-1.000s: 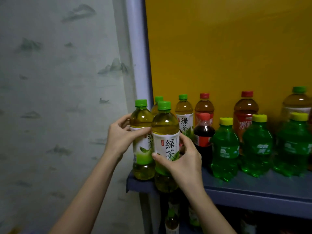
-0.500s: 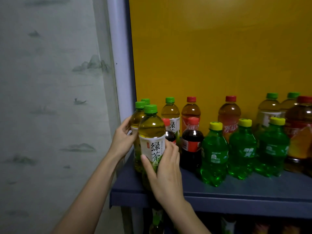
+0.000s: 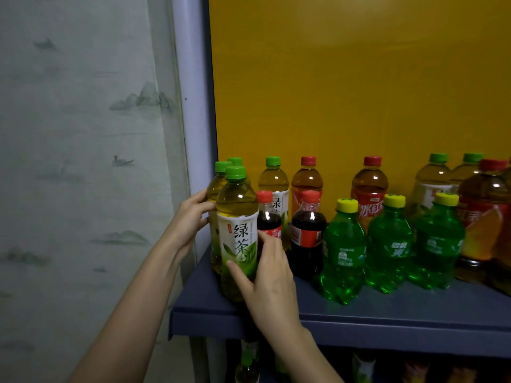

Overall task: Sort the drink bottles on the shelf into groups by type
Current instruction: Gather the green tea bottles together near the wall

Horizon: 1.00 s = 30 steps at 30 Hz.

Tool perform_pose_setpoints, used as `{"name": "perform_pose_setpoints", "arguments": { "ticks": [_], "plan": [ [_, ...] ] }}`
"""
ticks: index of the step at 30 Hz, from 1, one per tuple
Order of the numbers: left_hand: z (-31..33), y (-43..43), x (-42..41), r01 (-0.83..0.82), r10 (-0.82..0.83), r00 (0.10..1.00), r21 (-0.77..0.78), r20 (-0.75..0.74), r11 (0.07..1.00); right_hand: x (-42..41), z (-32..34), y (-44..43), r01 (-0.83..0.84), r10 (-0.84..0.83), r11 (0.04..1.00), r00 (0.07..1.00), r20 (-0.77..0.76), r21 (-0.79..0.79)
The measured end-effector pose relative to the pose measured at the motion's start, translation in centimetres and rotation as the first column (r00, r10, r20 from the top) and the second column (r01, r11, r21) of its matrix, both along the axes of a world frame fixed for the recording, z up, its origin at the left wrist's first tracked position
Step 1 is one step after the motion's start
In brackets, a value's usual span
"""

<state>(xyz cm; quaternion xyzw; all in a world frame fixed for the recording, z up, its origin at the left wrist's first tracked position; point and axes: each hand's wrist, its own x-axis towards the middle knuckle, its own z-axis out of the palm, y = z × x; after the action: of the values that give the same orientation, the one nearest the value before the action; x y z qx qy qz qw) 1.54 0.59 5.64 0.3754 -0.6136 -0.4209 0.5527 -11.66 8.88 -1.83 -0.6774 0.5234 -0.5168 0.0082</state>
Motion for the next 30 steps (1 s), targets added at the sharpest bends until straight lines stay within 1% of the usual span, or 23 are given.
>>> {"name": "perform_pose_setpoints", "arguments": {
  "ticks": [1,2,3,4,5,6,7,8,10,11,13,14,17,21,27,30],
  "plan": [
    [-0.1,0.4,-0.2,-0.069,0.068,0.997,-0.022,-0.033,0.997,-0.4,-0.1,0.1,-0.009,0.008,1.0,1.0,-0.004,-0.005],
    [-0.4,1.0,-0.4,-0.197,0.192,0.978,-0.053,-0.086,0.979,-0.9,-0.2,0.3,-0.013,0.013,1.0,1.0,-0.006,-0.013],
    [-0.7,1.8,-0.5,-0.35,0.332,0.929,-0.102,-0.165,0.931,-1.6,-0.4,0.5,-0.012,0.012,1.0,1.0,0.003,-0.02],
    [-1.2,3.1,-0.6,-0.486,0.438,0.861,-0.168,-0.259,0.858,-2.3,-0.6,0.7,-0.008,0.009,1.0,1.0,0.024,-0.027],
    [-1.7,4.6,-0.7,-0.57,0.482,0.807,-0.24,-0.339,0.786,-3.2,-0.9,0.8,-0.002,0.004,0.999,0.999,0.052,-0.04],
    [-2.5,6.2,-1.1,-0.594,0.479,0.794,-0.308,-0.375,0.743,-4.0,-1.1,0.9,0.006,-0.001,0.998,0.996,0.084,-0.06],
    [-3.3,7.7,-1.8,-0.57,0.451,0.815,-0.363,-0.364,0.737,-4.8,-1.4,1.0,0.012,-0.004,0.997,0.994,0.111,-0.074],
    [-4.2,9.1,-2.8,-0.509,0.403,0.856,-0.391,-0.323,0.767,-5.4,-1.7,1.0,0.014,-0.005,0.997,0.992,0.124,-0.074],
    [-6.6,10.5,-5.0,-0.312,0.267,0.949,-0.385,-0.168,0.868,-6.3,-2.1,1.0,0.025,-0.018,0.998,0.994,0.11,-0.066],
    [-7.9,10.8,-6.3,-0.231,0.225,0.972,-0.391,-0.06,0.891,-6.7,-2.3,1.0,0.034,-0.027,0.997,0.995,0.099,-0.064],
    [-9.9,10.7,-8.3,-0.154,0.219,0.969,-0.403,0.119,0.902,-7.2,-2.5,1.0,0.039,-0.034,0.998,0.995,0.097,-0.048],
    [-10.5,10.4,-9.1,-0.161,0.238,0.959,-0.392,0.156,0.906,-7.5,-2.5,1.0,0.038,-0.034,0.999,0.994,0.101,-0.038],
    [-11.0,9.9,-10.9,-0.24,0.312,0.935,-0.346,0.168,0.907,-8.4,-2.4,0.8,0.033,-0.031,0.999,0.995,0.09,-0.027],
    [-10.7,9.1,-12.4,-0.292,0.36,0.911,-0.3,0.203,0.908,-9.2,-2.2,0.3,0.024,-0.022,0.999,0.997,0.076,-0.027],
    [-9.7,8.3,-13.8,-0.374,0.421,0.894,-0.261,0.152,0.89,-9.9,-1.7,-0.9,-0.011,0.008,0.999,0.997,0.077,0.033],
    [-9.4,7.8,-14.0,-0.387,0.429,0.889,-0.24,0.161,0.89,-10.1,-1.4,-1.6,-0.029,0.025,0.998,0.996,0.091,0.051]
  ]
}}
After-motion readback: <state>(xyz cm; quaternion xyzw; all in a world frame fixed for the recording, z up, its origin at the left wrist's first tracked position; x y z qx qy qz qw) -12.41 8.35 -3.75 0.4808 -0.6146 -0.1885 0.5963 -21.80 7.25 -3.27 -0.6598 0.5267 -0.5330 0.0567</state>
